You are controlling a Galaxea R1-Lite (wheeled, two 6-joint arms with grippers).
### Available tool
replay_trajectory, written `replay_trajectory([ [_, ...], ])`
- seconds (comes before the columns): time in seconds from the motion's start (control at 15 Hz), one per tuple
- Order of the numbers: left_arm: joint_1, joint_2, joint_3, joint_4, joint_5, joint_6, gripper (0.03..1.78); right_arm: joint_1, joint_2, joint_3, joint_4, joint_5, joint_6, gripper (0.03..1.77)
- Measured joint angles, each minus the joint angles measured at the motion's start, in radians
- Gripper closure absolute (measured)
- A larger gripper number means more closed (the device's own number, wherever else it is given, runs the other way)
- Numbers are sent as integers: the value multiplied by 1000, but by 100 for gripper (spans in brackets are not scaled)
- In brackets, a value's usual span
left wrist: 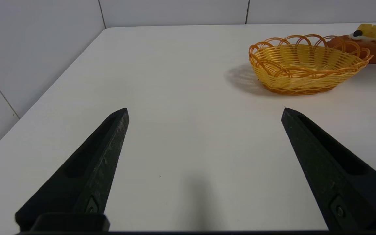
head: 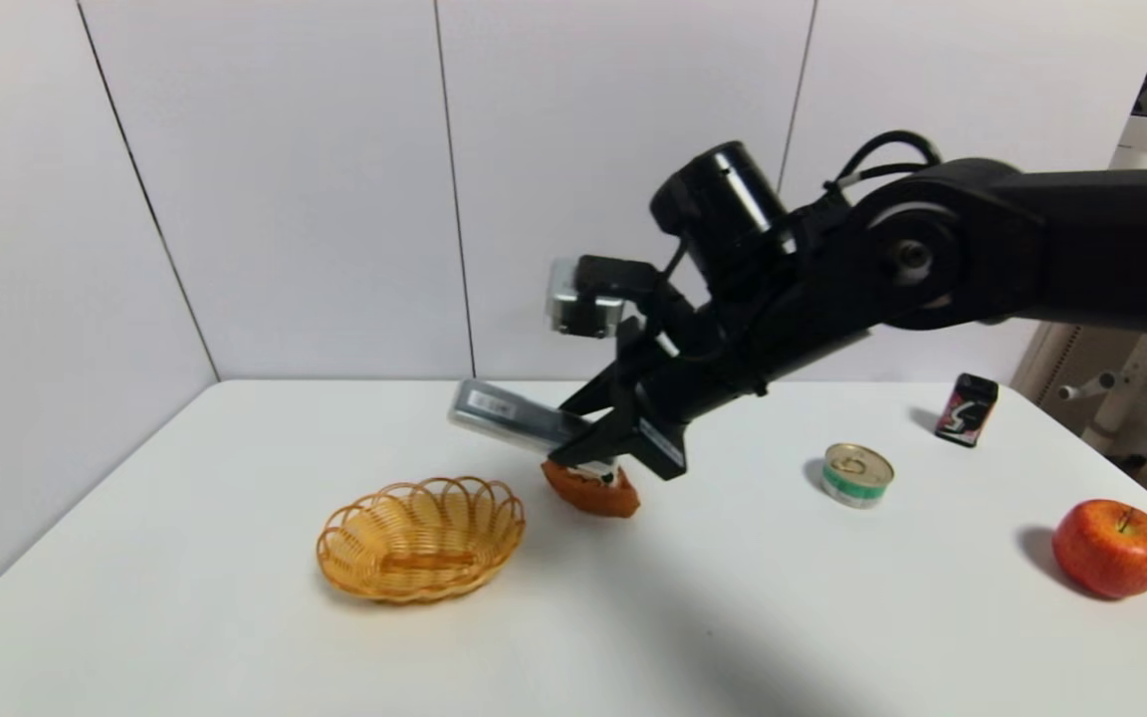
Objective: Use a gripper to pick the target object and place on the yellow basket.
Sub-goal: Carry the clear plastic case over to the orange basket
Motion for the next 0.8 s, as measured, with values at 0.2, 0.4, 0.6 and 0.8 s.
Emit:
replay_trajectory([
  [0.2, 0, 0, 0, 0, 0, 0, 12, 57, 114, -57, -139, -4, 34, 123],
  [0.4, 0, 0, 0, 0, 0, 0, 12, 91, 210, -76, -248, -45, 53, 123],
  [0.6, 0, 0, 0, 0, 0, 0, 12, 104, 269, -79, -261, -75, 58, 123],
  [0.8, 0, 0, 0, 0, 0, 0, 12, 106, 291, -79, -264, -85, 74, 96],
])
